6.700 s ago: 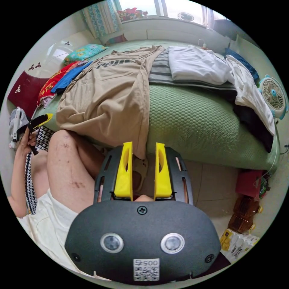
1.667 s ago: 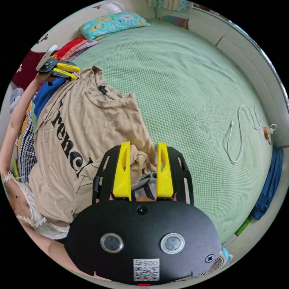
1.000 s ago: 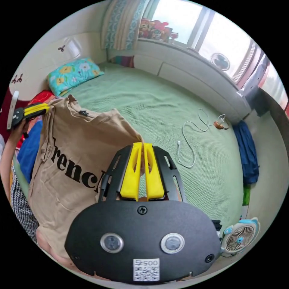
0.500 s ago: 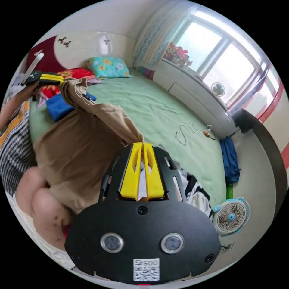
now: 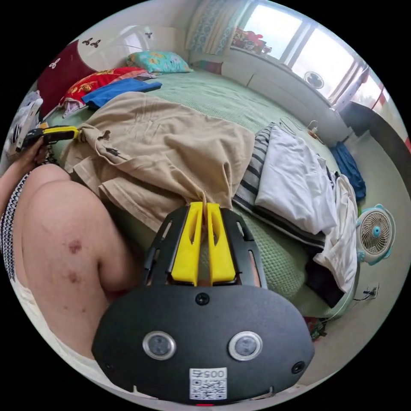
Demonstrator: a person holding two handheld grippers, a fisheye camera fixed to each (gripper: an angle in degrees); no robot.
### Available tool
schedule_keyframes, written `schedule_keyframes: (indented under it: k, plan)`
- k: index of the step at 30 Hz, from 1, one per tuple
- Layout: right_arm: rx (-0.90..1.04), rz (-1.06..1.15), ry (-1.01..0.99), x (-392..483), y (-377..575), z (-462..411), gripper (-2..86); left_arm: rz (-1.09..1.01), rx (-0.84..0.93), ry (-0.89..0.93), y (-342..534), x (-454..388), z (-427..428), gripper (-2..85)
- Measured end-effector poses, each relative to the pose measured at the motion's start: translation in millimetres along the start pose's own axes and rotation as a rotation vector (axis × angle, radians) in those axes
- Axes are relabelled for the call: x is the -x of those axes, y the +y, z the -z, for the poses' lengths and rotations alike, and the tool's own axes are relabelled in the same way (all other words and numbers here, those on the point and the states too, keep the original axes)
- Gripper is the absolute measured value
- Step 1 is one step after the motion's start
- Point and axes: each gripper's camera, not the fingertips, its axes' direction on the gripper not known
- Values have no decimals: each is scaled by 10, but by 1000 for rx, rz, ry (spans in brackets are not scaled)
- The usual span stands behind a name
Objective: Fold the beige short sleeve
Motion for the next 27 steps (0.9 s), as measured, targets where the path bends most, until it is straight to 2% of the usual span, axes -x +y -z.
schedule_keyframes:
  k: [2,5,9,12,16,21,27]
  plan:
    - [25,50,-107,-32,133,46,42,-38,40,16,138,53,60,71]
    - [110,107,-141,-21,373,-36,78,-40,116,-17,447,201,124,84]
    - [108,126,-145,-117,554,59,87,62,49,56,660,551,444,85]
    - [11,130,-162,-339,405,335,95,70,-85,97,351,722,729,93]
    - [-110,138,-147,-701,-236,557,117,-61,-178,96,-478,676,719,131]
    - [-83,190,-208,-964,-1059,195,131,-181,-50,94,-1314,556,130,162]
    - [99,192,-239,-1162,-1723,-561,125,-247,87,65,-1775,527,-547,119]
